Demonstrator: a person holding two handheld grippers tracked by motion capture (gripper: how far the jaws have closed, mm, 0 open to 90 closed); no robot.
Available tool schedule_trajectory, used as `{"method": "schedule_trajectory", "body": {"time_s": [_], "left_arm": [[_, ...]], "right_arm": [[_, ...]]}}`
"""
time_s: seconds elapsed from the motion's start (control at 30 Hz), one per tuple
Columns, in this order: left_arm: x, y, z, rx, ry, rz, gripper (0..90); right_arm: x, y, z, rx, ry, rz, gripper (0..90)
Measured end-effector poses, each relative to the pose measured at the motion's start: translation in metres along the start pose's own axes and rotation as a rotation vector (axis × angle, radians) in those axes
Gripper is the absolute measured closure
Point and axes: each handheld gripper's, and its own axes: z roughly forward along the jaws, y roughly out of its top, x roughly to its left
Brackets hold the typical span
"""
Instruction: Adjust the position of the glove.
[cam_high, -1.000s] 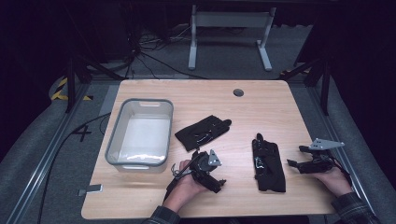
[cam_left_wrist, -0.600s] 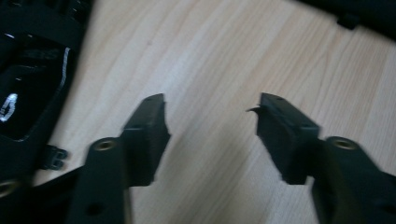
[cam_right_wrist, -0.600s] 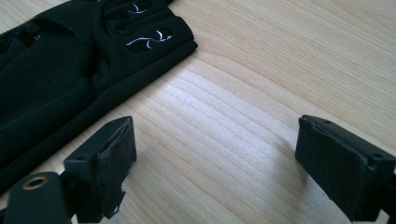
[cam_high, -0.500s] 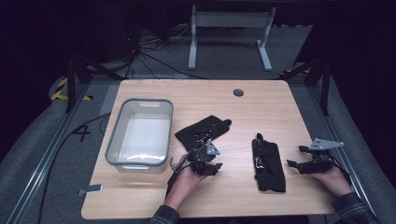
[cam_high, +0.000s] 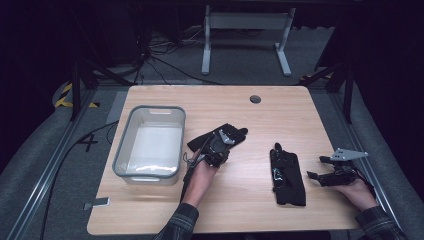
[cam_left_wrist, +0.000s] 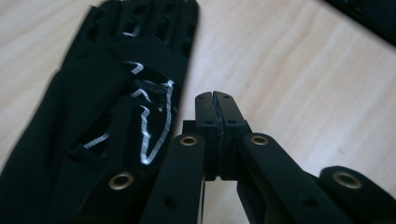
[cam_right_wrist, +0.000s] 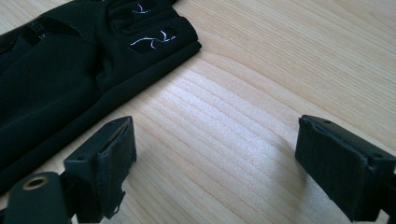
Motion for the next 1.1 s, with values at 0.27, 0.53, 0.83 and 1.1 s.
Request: {"method": "schedule_trajectory", "body": {"time_s": [0.27,0.53,0.83,1.1], "left_arm": [[0.017,0.008,0.018,0.021,0.030,-0.024,89.8],[0.022,0.004,0.030,0.068,0.026,-0.035,89.8],[0.004,0.008,0.035,0.059,-0.043,-0.008,89.8],[-0.020,0.016,0.042,0.049,-0.138,0.020,89.8]], "right_arm": [[0.000,0.000,0.000,0.000,0.001,-0.001,13.1],[0.000,0.000,0.000,-0.001,0.002,-0.001,13.1],[0.000,0.000,0.000,-0.001,0.002,-0.001,13.1],[0.000,0.000,0.000,-0.001,0.003,-0.001,13.1]]}}
